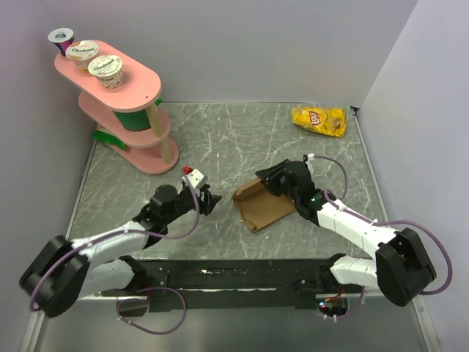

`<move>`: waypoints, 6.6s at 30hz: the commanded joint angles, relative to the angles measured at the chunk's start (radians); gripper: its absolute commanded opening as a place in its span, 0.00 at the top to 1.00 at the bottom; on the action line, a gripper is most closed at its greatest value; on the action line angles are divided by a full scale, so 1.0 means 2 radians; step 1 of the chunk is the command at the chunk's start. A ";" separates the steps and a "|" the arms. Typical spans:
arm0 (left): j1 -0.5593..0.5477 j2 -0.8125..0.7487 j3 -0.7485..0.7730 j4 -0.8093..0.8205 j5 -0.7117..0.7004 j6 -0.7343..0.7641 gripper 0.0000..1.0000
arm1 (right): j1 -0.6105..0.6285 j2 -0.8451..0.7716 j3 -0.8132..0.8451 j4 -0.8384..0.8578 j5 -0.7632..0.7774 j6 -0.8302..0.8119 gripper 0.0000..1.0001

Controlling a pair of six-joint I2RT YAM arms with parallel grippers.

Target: Fold the paper box

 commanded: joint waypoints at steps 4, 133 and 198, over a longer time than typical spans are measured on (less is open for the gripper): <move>0.012 0.129 0.072 0.035 0.112 -0.020 0.40 | -0.005 -0.013 -0.010 0.001 0.017 -0.006 0.60; -0.161 0.234 0.121 0.183 0.045 -0.008 0.19 | -0.040 0.121 0.325 -0.561 -0.155 -0.235 1.00; -0.287 0.343 0.102 0.309 -0.261 0.105 0.18 | -0.042 0.048 0.159 -0.464 -0.118 -0.197 1.00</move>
